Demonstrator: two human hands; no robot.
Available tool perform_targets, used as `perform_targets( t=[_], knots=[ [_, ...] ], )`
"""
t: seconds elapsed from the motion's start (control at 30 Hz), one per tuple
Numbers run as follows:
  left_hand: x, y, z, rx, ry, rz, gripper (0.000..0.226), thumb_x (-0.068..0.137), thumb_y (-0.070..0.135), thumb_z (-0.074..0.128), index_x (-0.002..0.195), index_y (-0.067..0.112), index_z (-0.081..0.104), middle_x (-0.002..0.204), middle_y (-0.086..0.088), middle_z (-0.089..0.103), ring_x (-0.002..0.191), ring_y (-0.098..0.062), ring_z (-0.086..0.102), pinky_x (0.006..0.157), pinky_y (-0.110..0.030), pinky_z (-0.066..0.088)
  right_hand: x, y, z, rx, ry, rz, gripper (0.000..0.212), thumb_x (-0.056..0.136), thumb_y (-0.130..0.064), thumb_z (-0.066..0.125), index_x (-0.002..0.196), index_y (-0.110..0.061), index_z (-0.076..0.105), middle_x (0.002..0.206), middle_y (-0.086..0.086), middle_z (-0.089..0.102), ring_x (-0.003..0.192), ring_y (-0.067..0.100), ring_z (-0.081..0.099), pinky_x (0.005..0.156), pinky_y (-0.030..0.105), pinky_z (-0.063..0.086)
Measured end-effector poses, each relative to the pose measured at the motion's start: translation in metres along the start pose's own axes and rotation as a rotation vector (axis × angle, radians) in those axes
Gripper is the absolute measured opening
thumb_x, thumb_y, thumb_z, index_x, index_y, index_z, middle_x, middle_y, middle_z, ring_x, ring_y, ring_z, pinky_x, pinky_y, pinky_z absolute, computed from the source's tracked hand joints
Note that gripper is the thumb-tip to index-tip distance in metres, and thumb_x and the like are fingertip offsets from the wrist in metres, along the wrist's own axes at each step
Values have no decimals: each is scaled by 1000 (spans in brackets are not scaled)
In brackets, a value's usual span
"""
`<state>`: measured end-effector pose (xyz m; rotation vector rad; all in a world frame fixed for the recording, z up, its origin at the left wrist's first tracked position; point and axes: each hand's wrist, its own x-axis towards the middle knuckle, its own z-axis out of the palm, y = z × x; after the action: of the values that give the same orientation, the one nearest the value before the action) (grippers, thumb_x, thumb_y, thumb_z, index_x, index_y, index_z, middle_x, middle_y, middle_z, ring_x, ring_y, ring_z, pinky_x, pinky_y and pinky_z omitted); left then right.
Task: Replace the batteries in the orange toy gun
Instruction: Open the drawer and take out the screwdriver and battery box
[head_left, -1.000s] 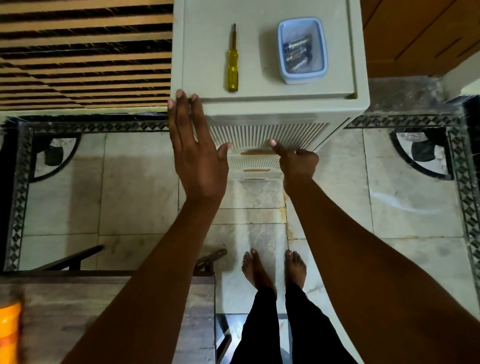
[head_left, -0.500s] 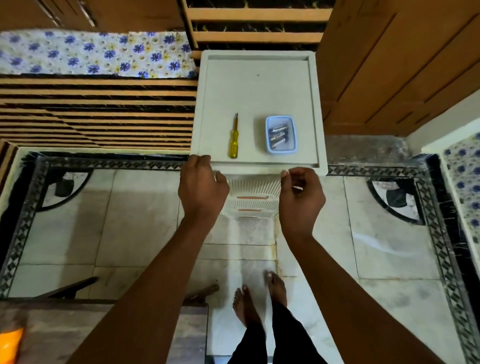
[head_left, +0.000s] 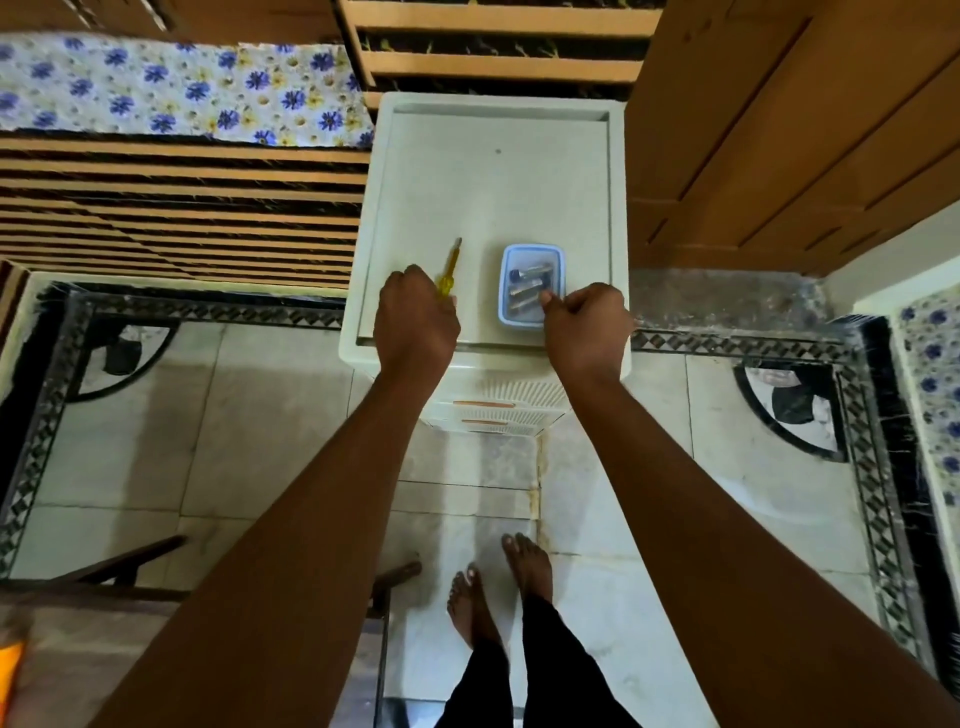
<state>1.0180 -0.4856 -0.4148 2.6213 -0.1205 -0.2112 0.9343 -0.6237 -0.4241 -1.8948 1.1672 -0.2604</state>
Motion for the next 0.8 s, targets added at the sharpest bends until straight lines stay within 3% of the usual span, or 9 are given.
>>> perform_targets(
  t=[0.13,0.27,0.37,0.53,0.7,0.8],
  knots=[
    [-17,2,-14,-243,-61,-108,18,91,24,78,95,8,71,91,-4,72,83,-18,65,73,-26,48,-2,-4,-12,78,-53,24,55,93,-26,77,51,-13,43,48,-1,42,51,20,46,63,30,43],
    [-61,-7,-35,-415,-85,-168,11,91,22,76,86,12,73,76,3,69,73,-14,64,65,-17,45,-30,-10,-26,197,-101,23,33,92,-29,79,70,-12,60,66,-1,65,70,21,70,78,44,62],
    [-94,-22,-51,-534,-26,-247,9,89,23,78,85,16,74,71,3,70,67,-16,67,69,-29,55,-63,-13,-34,367,-186,60,28,93,-23,80,81,-5,63,75,10,73,69,20,77,74,53,66],
    [-153,-44,-96,-668,57,-358,11,90,23,77,85,13,74,63,3,69,50,-5,62,61,-34,55,-128,-22,-47,494,-307,47,25,95,-16,78,82,-7,58,84,24,69,89,36,77,75,51,67],
    [-226,-73,-150,-712,174,-371,13,89,24,78,78,17,75,61,4,69,53,-10,62,63,-45,60,-207,-35,-64,476,-437,-48,18,95,-16,77,89,-10,62,97,20,74,93,29,78,74,52,67],
    [-275,-98,-173,-780,233,-411,15,88,27,80,76,19,75,59,4,67,53,-11,61,64,-53,61,-259,-39,-72,463,-501,-117,16,94,-19,79,88,-18,64,95,16,75,92,29,78,74,54,67]
  ],
)
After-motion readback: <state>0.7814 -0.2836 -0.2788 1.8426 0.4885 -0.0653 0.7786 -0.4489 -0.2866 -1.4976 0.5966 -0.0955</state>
